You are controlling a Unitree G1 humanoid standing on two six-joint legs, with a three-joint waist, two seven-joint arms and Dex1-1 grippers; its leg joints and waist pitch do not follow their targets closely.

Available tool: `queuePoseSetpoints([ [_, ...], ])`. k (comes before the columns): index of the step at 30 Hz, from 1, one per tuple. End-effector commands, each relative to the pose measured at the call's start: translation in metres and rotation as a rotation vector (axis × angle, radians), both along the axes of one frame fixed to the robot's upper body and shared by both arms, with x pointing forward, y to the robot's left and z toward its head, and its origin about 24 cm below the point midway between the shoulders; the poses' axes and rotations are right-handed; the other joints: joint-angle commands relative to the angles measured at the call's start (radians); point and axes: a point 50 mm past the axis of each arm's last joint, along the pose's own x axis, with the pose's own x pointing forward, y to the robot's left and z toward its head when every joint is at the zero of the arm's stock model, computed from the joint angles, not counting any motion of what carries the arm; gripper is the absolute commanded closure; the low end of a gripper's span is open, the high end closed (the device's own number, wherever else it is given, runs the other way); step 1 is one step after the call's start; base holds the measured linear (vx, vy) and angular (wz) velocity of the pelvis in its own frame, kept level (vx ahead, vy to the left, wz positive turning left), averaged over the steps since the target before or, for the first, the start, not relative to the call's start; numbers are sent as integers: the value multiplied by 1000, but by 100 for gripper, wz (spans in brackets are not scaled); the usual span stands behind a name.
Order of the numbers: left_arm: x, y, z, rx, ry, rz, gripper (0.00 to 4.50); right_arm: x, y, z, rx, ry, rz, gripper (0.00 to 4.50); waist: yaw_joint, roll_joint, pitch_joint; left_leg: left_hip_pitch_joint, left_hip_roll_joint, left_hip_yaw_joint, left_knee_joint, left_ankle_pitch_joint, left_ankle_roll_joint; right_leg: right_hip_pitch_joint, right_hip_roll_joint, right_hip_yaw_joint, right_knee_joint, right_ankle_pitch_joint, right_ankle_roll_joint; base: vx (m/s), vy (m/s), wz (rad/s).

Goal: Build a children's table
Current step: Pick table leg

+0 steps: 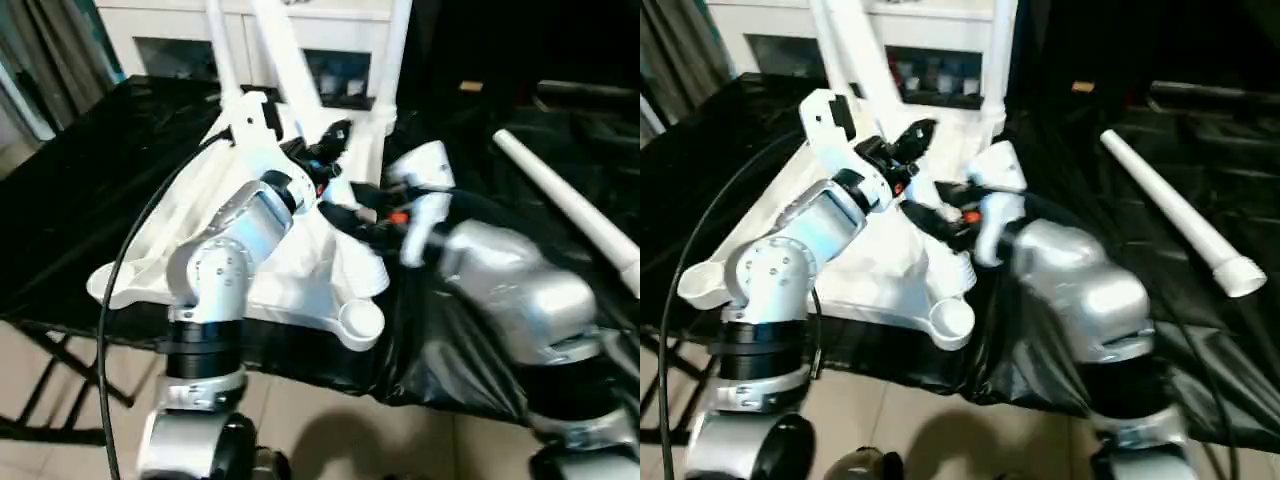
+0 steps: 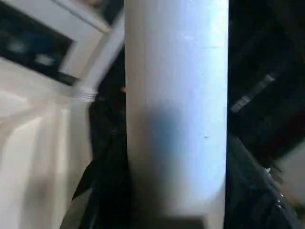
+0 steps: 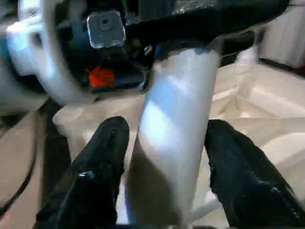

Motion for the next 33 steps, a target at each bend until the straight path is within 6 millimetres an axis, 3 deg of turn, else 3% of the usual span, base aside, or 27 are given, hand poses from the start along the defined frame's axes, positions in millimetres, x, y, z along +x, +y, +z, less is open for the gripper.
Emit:
queuePoseSetpoints([
  [1, -4, -2, 5, -12, -48, -109, 264, -8, 6, -5, 2, 61, 140, 141, 1, -23, -85, 42, 46, -28, -59, -152, 12, 39, -57, 32, -63, -147, -159, 0, 0, 0],
  [3, -8, -1, 9, -11, -106, -202, 264, -8, 3, -6, 0, 79, 171, 110, -1, -27, -85, 41, 47, -27, -59, -154, 11, 38, -59, 33, -62, -160, -170, 0, 0, 0],
  [6, -15, 1, 15, -11, -182, -350, 265, -11, 1, -8, 10, 139, 259, 97, -1, -25, -83, 46, 48, -27, -59, -181, 8, 35, -62, 33, -65, -207, -186, 0, 0, 0],
  [12, -16, 1, 24, -7, -239, -438, 265, -15, -2, -10, 5, 168, 329, 67, -1, -23, -81, 51, 52, -29, -66, -232, -31, 33, -62, 35, -65, -230, -179, 0, 0, 0],
  [14, -17, 1, 25, -8, -249, -454, 265, -14, -3, -10, 13, 175, 324, 102, -2, -23, -79, 50, 51, -30, -68, -238, -34, 33, -62, 34, -66, -242, -178, 0, 0, 0],
  [16, -16, 1, 24, -11, -250, -450, 265, -13, -3, -11, 11, 187, 308, 100, -3, -26, -80, 50, 50, -29, -67, -241, -38, 34, -63, 36, -67, -245, -178, 0, 0, 0],
  [23, -16, 2, 22, -12, -249, -465, 266, -12, -4, -14, 16, 204, 281, 165, -2, -24, -82, 49, 49, -29, -65, -224, -33, 35, -61, 35, -64, -223, -186, 0, 0, 0],
  [29, -18, 3, 21, -13, -253, -486, 266, -10, -3, -16, 25, 202, 241, 223, -4, -18, -83, 51, 49, -29, -66, -236, -41, 33, -59, 34, -64, -214, -191, 0, 0, 0],
  [30, -18, 3, 19, -4, -250, -479, 210, -10, -2, -17, 23, 202, 225, 238, -4, -18, -83, 51, 50, -30, -66, -236, -42, 34, -60, 35, -63, -213, -192, 0, 0, 0],
  [31, -17, 3, 17, -1, -240, -457, 210, -9, -2, -17, 26, 201, 207, 238, -4, 1, -83, 53, 49, -32, -66, -246, -49, 32, -59, 35, -63, -215, -190, 0, 0, 0],
  [33, -15, 2, 15, -7, -228, -430, 188, -9, -1, -17, 36, 196, 183, 253, -8, -7, -83, 53, 49, -31, -68, -266, -61, 34, -57, 35, -65, -210, -189, 0, 0, 0],
])
